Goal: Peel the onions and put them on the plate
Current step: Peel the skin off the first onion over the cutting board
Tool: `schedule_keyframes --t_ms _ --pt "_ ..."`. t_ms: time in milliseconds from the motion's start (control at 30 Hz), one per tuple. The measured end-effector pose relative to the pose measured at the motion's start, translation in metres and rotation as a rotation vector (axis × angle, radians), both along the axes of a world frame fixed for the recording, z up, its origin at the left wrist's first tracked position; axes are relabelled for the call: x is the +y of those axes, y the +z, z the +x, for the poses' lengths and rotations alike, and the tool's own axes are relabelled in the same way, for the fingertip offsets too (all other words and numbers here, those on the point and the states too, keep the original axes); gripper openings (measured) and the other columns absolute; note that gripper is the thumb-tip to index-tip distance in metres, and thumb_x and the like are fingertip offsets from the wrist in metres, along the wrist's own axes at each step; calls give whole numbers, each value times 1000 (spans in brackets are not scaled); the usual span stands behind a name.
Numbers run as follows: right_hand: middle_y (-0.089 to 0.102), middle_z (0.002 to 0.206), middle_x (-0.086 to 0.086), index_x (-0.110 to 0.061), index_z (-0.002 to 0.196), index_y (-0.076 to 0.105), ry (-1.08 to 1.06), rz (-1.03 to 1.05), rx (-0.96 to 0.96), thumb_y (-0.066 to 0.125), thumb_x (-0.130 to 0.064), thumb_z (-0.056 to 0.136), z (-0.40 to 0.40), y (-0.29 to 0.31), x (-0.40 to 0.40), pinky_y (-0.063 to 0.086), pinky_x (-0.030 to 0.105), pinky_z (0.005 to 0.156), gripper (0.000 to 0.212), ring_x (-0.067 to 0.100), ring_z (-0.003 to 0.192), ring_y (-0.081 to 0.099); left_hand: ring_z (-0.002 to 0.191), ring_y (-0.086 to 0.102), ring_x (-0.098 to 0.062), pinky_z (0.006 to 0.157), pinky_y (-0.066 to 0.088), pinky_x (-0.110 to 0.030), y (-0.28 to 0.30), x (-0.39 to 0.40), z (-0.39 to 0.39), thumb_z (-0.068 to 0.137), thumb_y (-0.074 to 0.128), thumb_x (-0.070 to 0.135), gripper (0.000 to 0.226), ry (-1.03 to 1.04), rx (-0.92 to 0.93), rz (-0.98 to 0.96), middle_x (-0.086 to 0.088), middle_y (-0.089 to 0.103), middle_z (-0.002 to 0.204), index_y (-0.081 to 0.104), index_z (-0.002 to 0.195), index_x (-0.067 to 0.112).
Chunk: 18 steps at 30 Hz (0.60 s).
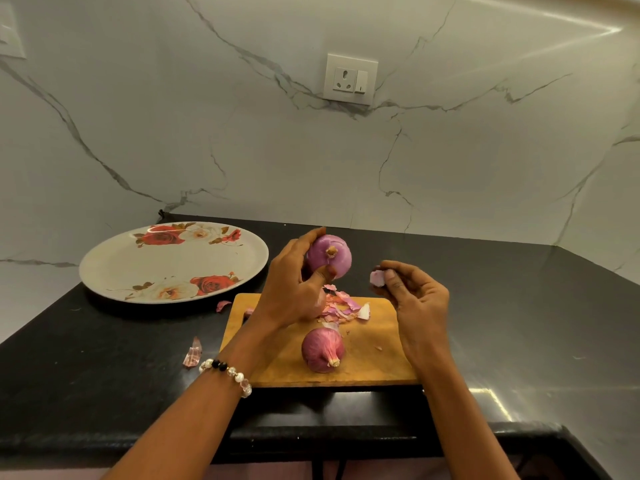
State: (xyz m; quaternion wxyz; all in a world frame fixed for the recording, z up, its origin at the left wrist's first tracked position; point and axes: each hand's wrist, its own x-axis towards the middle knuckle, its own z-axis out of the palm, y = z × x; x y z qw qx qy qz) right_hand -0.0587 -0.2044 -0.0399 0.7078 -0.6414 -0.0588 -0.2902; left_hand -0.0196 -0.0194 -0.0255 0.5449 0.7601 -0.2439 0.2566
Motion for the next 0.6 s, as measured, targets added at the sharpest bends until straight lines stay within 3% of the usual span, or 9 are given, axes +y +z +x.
schedule_keyframes --t_ms 67,133,267,367,500,600 --pt "76 94 3 -18 100 73 -93 -225 3 64 -14 93 2 -3 0 59 31 85 12 17 93 72 107 56 -16 82 49 -13 1 -1 -3 85 65 34 61 -28 13 11 4 52 123 43 139 17" --pt "74 102 -3 -20 106 72 -94 -308 -9 67 -22 90 -1 0 1 57 30 89 17 12 99 70 108 56 -15 84 49 -14 4 -2 -6 83 57 42 64 -71 65 -16 6 52 124 42 140 18" --pt "64 127 -2 -18 132 55 197 -282 -47 74 -22 77 -7 8 8 56 26 91 59 10 113 65 109 57 -14 88 51 -20 6 -3 -9 87 58 43 57 -196 135 -22 5 54 124 43 137 20" --pt "56 136 -7 -24 142 43 307 -390 -57 80 -20 71 -5 3 12 55 25 90 80 9 120 60 113 57 -16 89 53 -26 4 -5 -11 91 55 33 48 -270 152 40 -2 56 128 44 135 21" --pt "59 134 -2 -23 139 49 187 -469 -118 84 -22 73 2 -6 9 57 35 93 75 18 122 59 112 57 -14 90 51 -20 3 -7 -13 90 55 29 55 -210 37 166 -4 57 129 40 141 13" --pt "59 129 -3 -32 131 51 113 -456 -162 84 -26 70 1 -6 9 57 29 90 70 14 119 60 98 63 -15 84 53 -18 3 -7 -12 87 61 28 57 -145 -67 184 -4 59 127 43 139 12"
